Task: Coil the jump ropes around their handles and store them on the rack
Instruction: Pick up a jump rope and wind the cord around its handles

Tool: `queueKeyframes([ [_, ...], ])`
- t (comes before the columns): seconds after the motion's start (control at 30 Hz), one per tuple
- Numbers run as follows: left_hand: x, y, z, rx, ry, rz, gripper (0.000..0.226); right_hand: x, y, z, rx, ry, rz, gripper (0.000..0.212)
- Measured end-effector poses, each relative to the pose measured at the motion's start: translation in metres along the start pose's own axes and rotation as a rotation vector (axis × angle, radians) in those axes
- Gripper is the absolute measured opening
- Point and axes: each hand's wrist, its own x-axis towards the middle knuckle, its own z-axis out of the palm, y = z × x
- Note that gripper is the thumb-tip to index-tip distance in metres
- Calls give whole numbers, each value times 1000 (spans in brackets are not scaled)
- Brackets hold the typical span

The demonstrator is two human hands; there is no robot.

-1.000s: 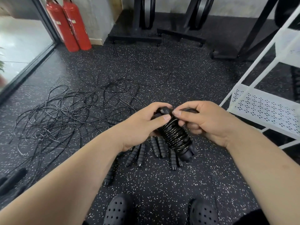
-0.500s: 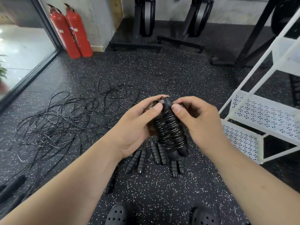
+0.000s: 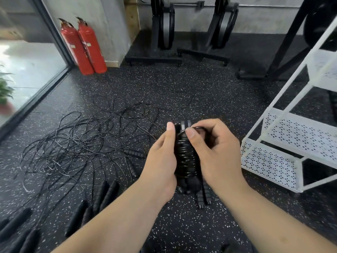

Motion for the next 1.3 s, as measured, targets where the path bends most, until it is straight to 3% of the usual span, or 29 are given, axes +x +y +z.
queueKeyframes([
  [0.13, -2, -1, 6, 77, 146, -86, 44, -5, -3, 6, -99, -18, -77, 10],
  [0.27, -8, 1, 8, 6, 67, -202, 62, -3, -8, 5, -38, -79, -32, 8],
  [0.4, -5, 8, 0, 89, 108, -55, 52, 2, -7, -2, 20, -117, 28, 9],
  [0.57, 7, 14, -11, 140, 147, 53, 30, -5, -13, 1, 268, -149, 152, 16],
  [0.7, 20, 8, -19, 185, 124, 90, 66, -17, -23, 7, 572, -247, 358, 20],
  [0.77, 27, 4, -23, 221, 94, 116, 65, -19, -26, 8, 576, -272, 377, 22],
  [0.9, 36, 0, -28, 275, 143, 124, 48, -17, -22, 4, 289, -253, 404, 25],
  [1.0, 40, -4, -32, 410, 210, 185, 38, -13, -13, -2, -47, -337, 429, 17],
  [1.13, 45, -7, -35, 738, 193, 349, 39, -4, -11, -9, -641, -575, 202, 31],
  [1.23, 49, -9, -37, 820, 182, 345, 39, -7, -13, -7, -843, -710, 73, 17],
  [1.3, 50, -10, -38, 829, 170, 335, 32, -9, -13, -5, -889, -754, 6, 31],
])
